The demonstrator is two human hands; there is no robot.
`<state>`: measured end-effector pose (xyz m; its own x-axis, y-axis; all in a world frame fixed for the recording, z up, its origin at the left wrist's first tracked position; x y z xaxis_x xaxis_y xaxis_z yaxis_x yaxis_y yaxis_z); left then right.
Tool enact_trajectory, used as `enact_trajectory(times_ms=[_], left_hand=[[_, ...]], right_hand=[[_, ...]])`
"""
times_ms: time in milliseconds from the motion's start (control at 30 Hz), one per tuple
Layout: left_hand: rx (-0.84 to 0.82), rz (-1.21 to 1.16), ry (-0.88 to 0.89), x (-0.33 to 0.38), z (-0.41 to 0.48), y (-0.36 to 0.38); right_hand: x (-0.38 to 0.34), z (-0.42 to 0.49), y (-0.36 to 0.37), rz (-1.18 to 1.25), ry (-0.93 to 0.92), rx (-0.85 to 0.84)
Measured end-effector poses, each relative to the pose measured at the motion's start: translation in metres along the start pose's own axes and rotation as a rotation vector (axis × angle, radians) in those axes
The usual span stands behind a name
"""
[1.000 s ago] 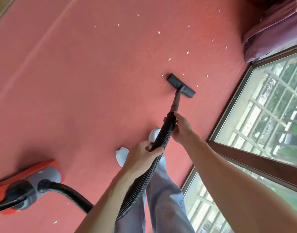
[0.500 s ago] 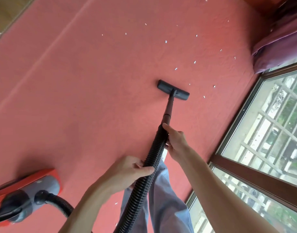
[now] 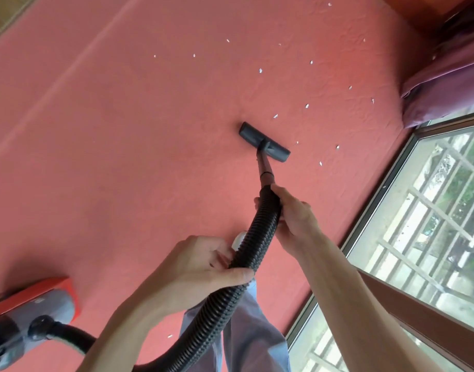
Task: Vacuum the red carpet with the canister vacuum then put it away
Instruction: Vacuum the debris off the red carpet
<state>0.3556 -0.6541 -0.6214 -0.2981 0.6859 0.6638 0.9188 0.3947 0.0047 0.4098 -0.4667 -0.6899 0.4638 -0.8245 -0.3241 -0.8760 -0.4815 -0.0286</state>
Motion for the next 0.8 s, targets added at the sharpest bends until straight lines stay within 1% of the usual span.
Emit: enact_trajectory(times_ms=[100,200,300,367,467,533,633,800], left_hand=[[0.024,-0.003,-0.065,0.001,0.007,-0.002],[0.147,-0.007,-0.120,0.006,0.028,-0.001],[0.278,-0.129,-0.157,0.014,0.057,0.003],[0.339,-0.144,-0.146,0.021,0.076,0.006],[0.419,-0.055,-0.062,0.038,0.090,0.007],[0.416,-0.026,-0.004,0.054,0.090,0.007],[0.342,0.022,0.066,0.078,0.077,0.005],[0.286,-0.020,0.185,0.126,0.046,-0.004]], right_hand=[[-0.001,0.011,0.008,-0.048,0.025,-0.001],[-0.017,0.035,0.019,-0.068,0.039,0.013],[-0.044,0.060,0.026,-0.054,0.032,0.023],[-0.062,0.071,0.026,-0.043,0.014,0.015],[-0.086,0.073,0.017,0.008,-0.012,0.002],[-0.101,0.067,0.010,0.089,-0.045,-0.015],[-0.115,0.045,-0.005,0.173,-0.043,-0.047],[-0.136,0.015,-0.022,0.203,-0.047,-0.121]])
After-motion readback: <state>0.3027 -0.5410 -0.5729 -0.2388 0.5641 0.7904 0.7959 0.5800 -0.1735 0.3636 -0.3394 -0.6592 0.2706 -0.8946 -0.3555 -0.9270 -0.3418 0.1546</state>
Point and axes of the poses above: each hand's wrist, its own z-axis towards the middle knuckle, its own y-axis out of the palm, x = y × z, the point moved 3 cm from there along z, towards the middle knuckle, and after that the axes turned 7 degrees about y, right-handed, at the moved point
